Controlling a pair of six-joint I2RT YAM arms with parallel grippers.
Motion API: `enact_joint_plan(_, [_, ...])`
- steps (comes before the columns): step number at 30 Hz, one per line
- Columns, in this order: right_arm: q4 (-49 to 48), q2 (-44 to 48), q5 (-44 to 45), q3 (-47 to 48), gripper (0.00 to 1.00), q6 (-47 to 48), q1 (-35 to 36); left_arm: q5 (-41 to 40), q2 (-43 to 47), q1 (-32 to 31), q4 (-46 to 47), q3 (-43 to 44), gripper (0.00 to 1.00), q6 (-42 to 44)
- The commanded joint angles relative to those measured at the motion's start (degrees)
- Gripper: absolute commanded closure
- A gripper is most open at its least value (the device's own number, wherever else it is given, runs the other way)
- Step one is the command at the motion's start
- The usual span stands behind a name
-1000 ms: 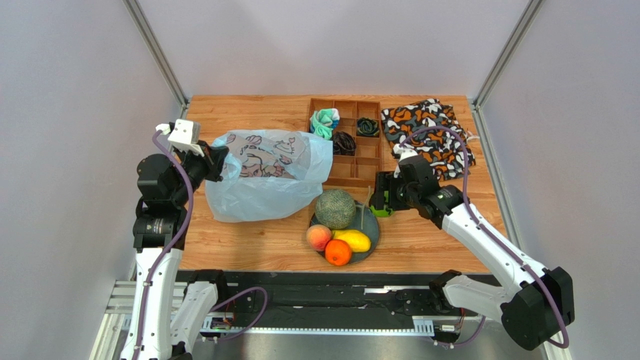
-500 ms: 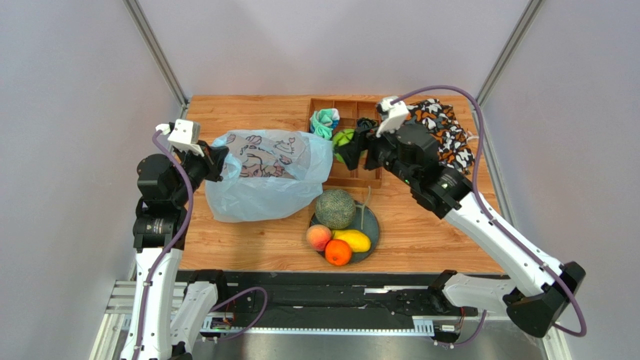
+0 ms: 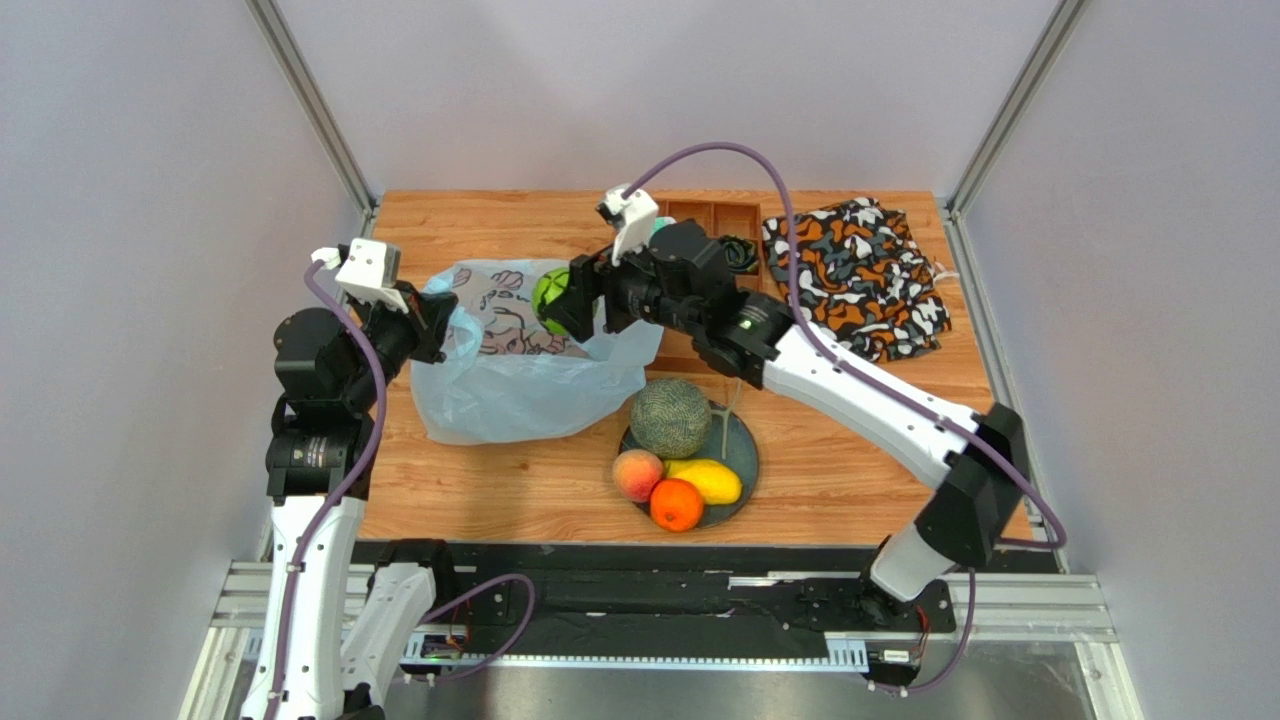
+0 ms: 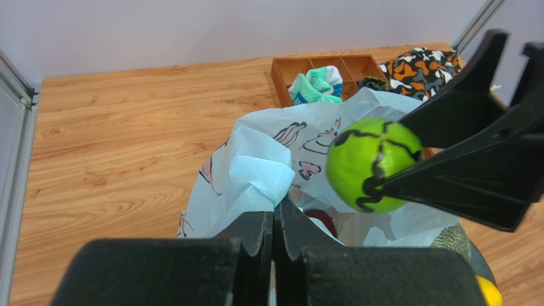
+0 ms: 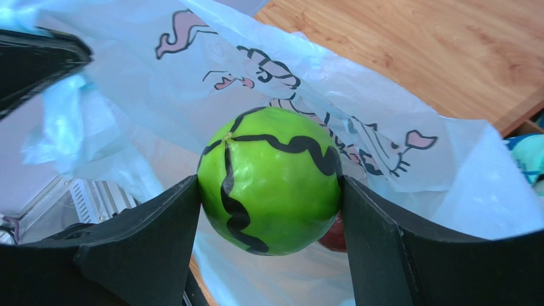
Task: Place the fruits into the plastic bag
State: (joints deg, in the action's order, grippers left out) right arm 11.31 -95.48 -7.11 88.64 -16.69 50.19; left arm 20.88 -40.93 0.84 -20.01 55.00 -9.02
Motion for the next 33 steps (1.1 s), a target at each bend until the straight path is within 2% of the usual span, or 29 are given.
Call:
enact_joint_plan(1, [-0.2,-5.0,-2.6,4.9,0.66,-1.3,1.4,0.4,0.5,-0.1,0.8,0.7,1.00,-0.3])
enact_joint_plan(8, [3.8,-14.4,-1.2,10.3,0.66,-0.6,3.4,0.4,0.4,-0.1,0.7,0.7,1.00,-0.4])
enact_joint_plan(13, [9.0,-21.0,3.9,14.9,0.65,1.4,3.3,0.3,0.5,-0.1,0.6,0.7,1.00,-0.3])
enact_joint_plan(21, [12.6,-24.0,11.3,14.7,0.60,2.3,1.7,0.3,0.5,-0.1,0.6,0.8,1.00,-0.2])
enact_joint_plan(28, [13.6,-25.4,10.5,14.0,0.59,1.7,-0.2,0.2,0.5,-0.1,0.6,0.7,1.00,-0.3])
enact_joint_plan(31, [13.5,-25.4,9.2,14.2,0.52,1.7,-0.2,0.2,0.4,-0.1,0.6,0.7,1.00,-0.2])
enact_joint_plan(33, [13.3,-25.1,8.1,14.3,0.36,1.8,-0.2,0.3,0.4,-0.1,0.6,0.7,1.00,-0.3])
